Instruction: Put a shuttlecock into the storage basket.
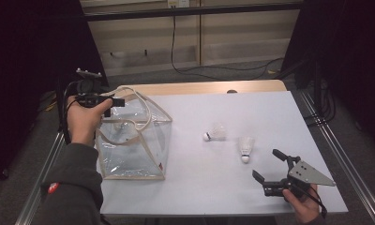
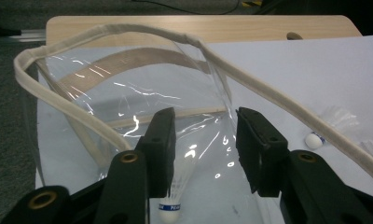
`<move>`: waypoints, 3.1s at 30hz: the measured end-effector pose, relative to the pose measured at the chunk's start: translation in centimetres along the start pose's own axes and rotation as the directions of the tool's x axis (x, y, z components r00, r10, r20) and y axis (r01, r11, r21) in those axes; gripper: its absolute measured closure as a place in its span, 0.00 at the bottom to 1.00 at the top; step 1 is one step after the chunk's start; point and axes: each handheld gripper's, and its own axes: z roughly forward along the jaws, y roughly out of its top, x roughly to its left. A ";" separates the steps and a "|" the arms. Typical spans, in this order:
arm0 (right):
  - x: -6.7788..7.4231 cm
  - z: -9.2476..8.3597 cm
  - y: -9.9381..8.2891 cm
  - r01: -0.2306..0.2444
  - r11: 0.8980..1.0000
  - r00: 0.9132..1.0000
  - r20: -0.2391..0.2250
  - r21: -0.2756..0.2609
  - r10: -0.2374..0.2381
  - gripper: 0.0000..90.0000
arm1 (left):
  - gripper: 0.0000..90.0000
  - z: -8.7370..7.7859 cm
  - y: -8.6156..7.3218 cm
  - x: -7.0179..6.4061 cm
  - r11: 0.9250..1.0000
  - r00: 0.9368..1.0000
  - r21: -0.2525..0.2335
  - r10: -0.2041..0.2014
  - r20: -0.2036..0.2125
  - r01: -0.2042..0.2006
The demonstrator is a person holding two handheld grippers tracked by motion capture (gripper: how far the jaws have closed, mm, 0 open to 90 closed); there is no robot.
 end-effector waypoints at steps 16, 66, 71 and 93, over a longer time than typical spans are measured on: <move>0.0 -0.1 0.0 -0.003 1.000 1.000 0.006 0.000 0.003 0.00 | 0.56 -0.8 0.4 -1.7 1.000 0.997 0.007 0.027 0.079 -0.027; 0.0 -0.2 0.1 0.001 1.000 1.000 0.002 -0.001 -0.001 0.00 | 0.24 -0.1 0.8 -11.6 0.980 0.913 0.004 0.186 0.363 -0.201; 0.0 -0.2 0.1 0.001 1.000 1.000 0.003 -0.001 -0.001 0.00 | 0.20 0.4 0.6 -12.6 0.976 0.908 0.005 0.202 0.368 -0.219; -0.1 -0.2 0.1 0.005 1.000 1.000 0.000 0.001 -0.005 0.00 | 0.15 2.8 -0.8 -15.5 0.964 0.880 0.016 0.235 0.412 -0.265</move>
